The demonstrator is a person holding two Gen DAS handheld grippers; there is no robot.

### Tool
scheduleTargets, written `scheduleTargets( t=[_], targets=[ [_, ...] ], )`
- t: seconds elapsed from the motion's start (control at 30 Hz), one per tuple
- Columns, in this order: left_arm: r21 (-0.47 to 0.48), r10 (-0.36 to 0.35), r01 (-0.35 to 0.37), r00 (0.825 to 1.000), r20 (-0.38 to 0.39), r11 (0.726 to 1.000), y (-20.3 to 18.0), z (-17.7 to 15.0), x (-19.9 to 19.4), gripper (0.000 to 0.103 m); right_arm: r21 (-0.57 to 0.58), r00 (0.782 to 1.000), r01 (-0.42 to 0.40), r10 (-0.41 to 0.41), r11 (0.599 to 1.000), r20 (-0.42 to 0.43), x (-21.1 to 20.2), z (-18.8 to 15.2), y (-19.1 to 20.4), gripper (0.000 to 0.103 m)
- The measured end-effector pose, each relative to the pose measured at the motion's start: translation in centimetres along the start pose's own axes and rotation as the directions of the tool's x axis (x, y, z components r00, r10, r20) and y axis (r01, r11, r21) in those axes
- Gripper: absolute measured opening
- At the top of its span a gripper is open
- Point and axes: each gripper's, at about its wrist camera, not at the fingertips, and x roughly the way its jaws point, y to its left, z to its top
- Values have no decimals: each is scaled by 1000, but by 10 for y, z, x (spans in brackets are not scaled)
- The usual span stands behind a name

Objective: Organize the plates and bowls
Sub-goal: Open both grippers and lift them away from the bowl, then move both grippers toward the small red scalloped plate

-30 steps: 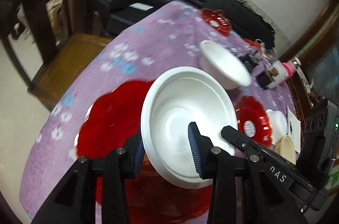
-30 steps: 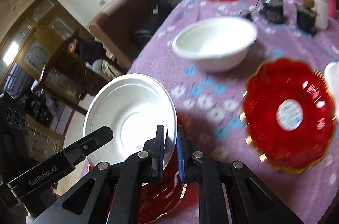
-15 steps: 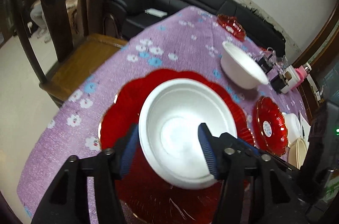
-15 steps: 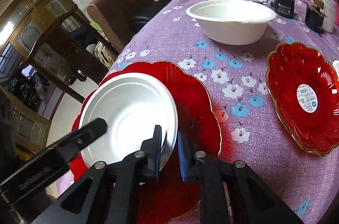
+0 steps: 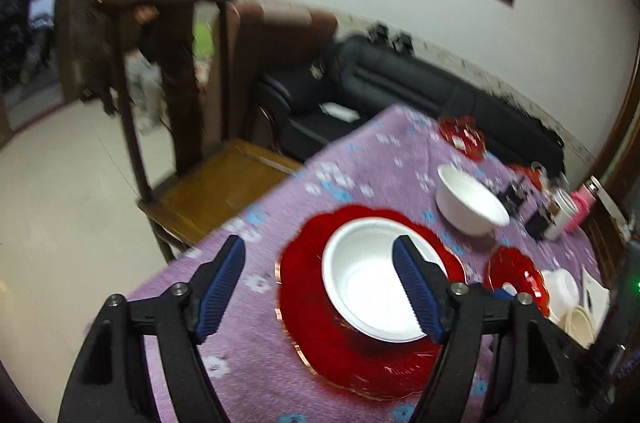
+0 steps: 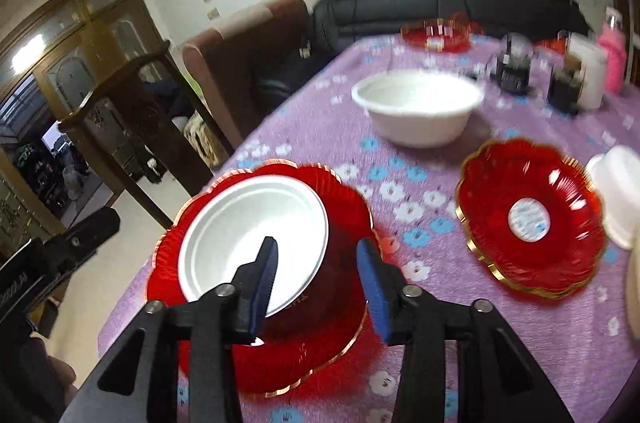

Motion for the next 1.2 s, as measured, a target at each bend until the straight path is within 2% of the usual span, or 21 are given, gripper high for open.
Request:
scheduleTargets(
  t=[0.07, 0.13, 0.23, 0.33, 0.37, 0.47, 0.67, 0.87, 1.0, 1.2],
  targets=[
    [0, 25, -25, 998, 64, 1000, -1, -1, -16, 82, -27, 996, 31, -29, 999, 78, -22, -5, 0, 57],
    [5, 77, -78, 986, 150, 997, -4, -1, -36, 89, -24, 989, 62, -58, 998, 136, -39, -10, -3, 63],
    [6, 128, -134, 956, 264, 991, -14, -4, -62, 101, 22, 975, 88, -91, 996, 204, -63, -19, -19, 65],
    [20, 148, -165, 926, 348, 986, -32, -10, -80, 103, 76, 961, 121, -136, 990, 242, -81, -27, -37, 65],
    [29, 145, -166, 922, 358, 986, -37, -12, -83, 103, 88, 957, 129, -147, 988, 250, -87, -29, -43, 65],
    [79, 113, -150, 926, 361, 985, -57, -19, -88, 103, 104, 944, 166, -188, 981, 270, -100, -35, -61, 65],
    [158, 17, -69, 952, 306, 985, -92, -31, -90, 103, 126, 894, 262, -289, 957, 343, -133, -43, -94, 65],
    [233, -36, -40, 949, 313, 972, -120, -43, -105, 103, 153, 867, 280, -318, 948, 383, -158, -51, -114, 66],
    [276, -60, -27, 951, 302, 961, -135, -50, -111, 103, 159, 840, 318, -356, 935, 409, -176, -57, -122, 68],
    [287, -99, 17, 957, 273, 958, -133, -53, -113, 103, 157, 812, 362, -394, 919, 430, -196, -59, -128, 73]
  ],
)
